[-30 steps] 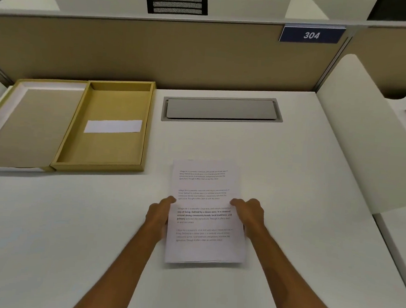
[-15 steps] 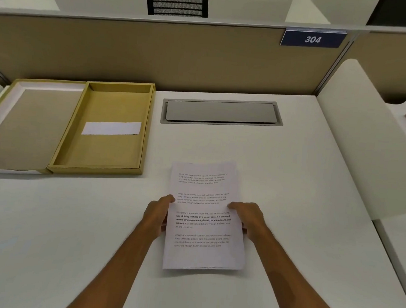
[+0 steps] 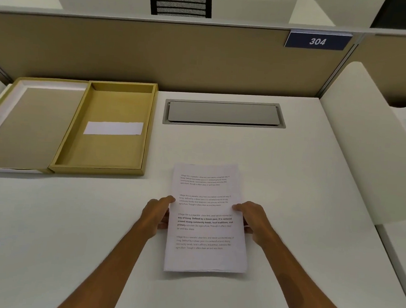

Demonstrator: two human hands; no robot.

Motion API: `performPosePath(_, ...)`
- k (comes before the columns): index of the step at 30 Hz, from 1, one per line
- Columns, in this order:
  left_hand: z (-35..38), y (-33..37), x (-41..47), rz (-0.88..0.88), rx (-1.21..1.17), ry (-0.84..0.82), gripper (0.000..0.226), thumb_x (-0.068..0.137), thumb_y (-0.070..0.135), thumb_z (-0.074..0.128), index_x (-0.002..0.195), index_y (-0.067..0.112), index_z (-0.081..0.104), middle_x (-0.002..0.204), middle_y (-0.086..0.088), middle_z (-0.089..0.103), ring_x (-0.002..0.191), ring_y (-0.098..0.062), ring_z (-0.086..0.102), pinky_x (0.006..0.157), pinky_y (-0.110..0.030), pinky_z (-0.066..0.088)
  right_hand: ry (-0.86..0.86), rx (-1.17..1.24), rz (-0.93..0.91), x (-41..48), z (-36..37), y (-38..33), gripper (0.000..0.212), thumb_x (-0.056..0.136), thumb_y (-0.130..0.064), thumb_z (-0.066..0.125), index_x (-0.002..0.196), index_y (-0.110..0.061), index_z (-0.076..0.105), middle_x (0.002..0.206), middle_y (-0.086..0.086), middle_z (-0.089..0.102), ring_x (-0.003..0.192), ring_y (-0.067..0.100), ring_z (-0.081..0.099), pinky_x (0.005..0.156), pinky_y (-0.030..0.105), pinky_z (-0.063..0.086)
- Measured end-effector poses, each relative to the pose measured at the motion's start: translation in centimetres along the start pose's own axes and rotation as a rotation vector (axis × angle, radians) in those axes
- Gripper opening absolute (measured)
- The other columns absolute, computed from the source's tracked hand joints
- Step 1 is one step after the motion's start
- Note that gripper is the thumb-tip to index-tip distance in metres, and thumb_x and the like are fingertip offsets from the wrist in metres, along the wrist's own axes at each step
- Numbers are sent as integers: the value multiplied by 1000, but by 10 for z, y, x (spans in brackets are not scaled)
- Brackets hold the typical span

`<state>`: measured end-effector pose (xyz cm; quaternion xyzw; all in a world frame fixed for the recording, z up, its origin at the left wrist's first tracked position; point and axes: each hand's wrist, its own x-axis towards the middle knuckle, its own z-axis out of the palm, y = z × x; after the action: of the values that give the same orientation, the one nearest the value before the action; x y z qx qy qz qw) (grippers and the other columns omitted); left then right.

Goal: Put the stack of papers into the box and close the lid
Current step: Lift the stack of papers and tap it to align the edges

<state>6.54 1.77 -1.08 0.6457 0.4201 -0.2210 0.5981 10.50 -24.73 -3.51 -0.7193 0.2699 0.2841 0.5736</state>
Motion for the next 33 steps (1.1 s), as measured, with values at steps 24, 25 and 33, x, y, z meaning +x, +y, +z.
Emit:
performPosePath(24,-30,37,-42,502,112,-44,27,81,12,80,106,9,71,89,-4,80,80,-19,78,72,-36,63,-75,-173,-550,-39,-25,-51,22,84,-12,76,106,-11,71,100,2,77,88,21,74,78,38,62)
performPosePath(25,-32,40,-52,566,122,-19,28,80,15,81,105,12,71,90,0,80,81,-15,77,73,-33,62,-32,-206,-623,-47,-27,-57,22,84,-13,76,106,-12,71,100,-1,76,87,18,73,77,32,61)
performPosePath(33,-39,41,-84,880,135,153,31,76,14,84,104,23,73,93,22,74,87,3,72,77,-9,54,73,-118,-810,-78,-23,-67,44,80,7,72,105,-29,66,90,-27,71,87,-5,66,69,10,53)
